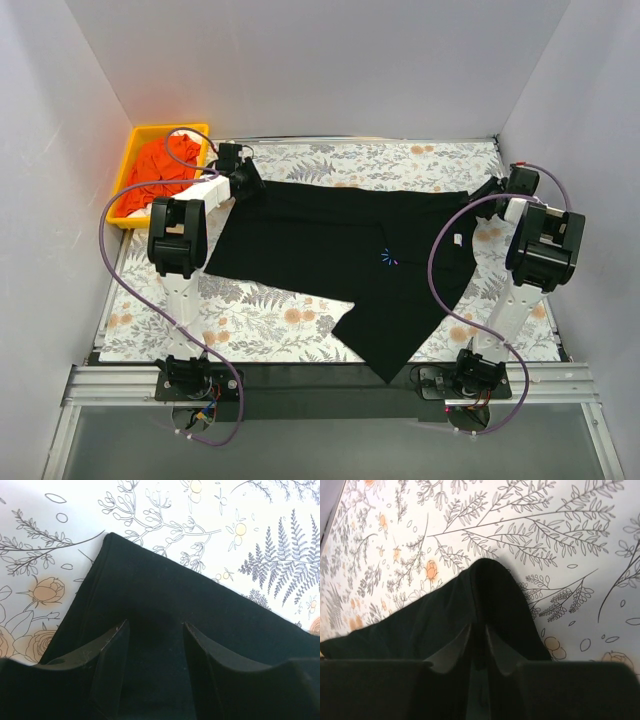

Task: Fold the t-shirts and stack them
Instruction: Fold the tshirt

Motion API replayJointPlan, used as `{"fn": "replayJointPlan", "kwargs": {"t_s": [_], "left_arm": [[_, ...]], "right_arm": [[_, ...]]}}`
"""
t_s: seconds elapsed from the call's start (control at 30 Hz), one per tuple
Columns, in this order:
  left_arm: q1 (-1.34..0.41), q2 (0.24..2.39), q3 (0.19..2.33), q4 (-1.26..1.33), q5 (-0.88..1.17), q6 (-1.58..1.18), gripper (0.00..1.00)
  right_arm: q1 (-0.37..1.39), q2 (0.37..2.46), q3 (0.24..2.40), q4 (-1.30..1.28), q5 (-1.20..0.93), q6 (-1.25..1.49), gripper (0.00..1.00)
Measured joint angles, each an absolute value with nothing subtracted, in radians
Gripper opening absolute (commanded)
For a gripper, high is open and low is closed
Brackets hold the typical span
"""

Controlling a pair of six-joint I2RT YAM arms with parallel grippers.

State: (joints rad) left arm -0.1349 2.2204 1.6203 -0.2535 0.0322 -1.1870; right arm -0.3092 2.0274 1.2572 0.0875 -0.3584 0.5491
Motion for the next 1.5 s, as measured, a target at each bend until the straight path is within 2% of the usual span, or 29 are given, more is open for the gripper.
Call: {"fn": "replayJointPlan", "kwargs": {"t_s": [0.03,0.07,0.3,0.5,0.6,0.7,0.73,0.83,0.93,1.03,1.2,1.37,1.5], "left_arm": [[-0.132,2.220,1.618,-0.251,0.032,-1.195,0.44],[-0.129,2.220,1.617,-0.250,0.033,-1.203,0.43],[-0.106,2.220,1.603,-0.239,0.057,-1.284,0.41],[-0.096,2.219,1.596,-0.237,0.058,-1.391,0.40],[-0.092,2.222,1.605,-0.248,0.057,-1.444,0.46],[-0.092,2.233,1.634,-0.267,0.062,-1.471,0.54],[-0.093,2.236,1.645,-0.272,0.065,-1.473,0.56],[-0.093,2.236,1.658,-0.286,0.070,-1.467,0.68],[-0.094,2.215,1.656,-0.302,0.052,-1.436,0.78],[-0.090,2.146,1.595,-0.340,0.007,-1.394,0.79],[-0.081,1.908,1.411,-0.414,-0.077,-1.344,0.79],[-0.078,1.634,1.211,-0.463,-0.163,-1.328,0.75],[-0.078,1.518,1.055,-0.491,-0.203,-1.327,0.74]], "right_arm": [[-0.310,2.037,1.259,0.088,-0.363,0.553,0.06],[-0.310,2.046,1.261,0.089,-0.366,0.552,0.01],[-0.332,2.085,1.276,0.087,-0.375,0.561,0.01],[-0.348,2.157,1.394,0.080,-0.377,0.558,0.01],[-0.346,2.211,1.470,0.071,-0.385,0.558,0.01],[-0.345,2.252,1.533,0.060,-0.397,0.560,0.13],[-0.345,2.257,1.544,0.057,-0.400,0.560,0.24],[-0.346,2.258,1.558,0.050,-0.393,0.542,0.39],[-0.345,2.232,1.559,0.021,-0.379,0.506,0.45],[-0.337,2.142,1.504,-0.024,-0.342,0.454,0.49],[-0.297,1.853,1.334,-0.123,-0.229,0.360,0.52],[-0.170,1.613,1.180,-0.226,-0.081,0.293,0.53],[-0.051,1.464,1.020,-0.318,-0.013,0.284,0.52]]}}
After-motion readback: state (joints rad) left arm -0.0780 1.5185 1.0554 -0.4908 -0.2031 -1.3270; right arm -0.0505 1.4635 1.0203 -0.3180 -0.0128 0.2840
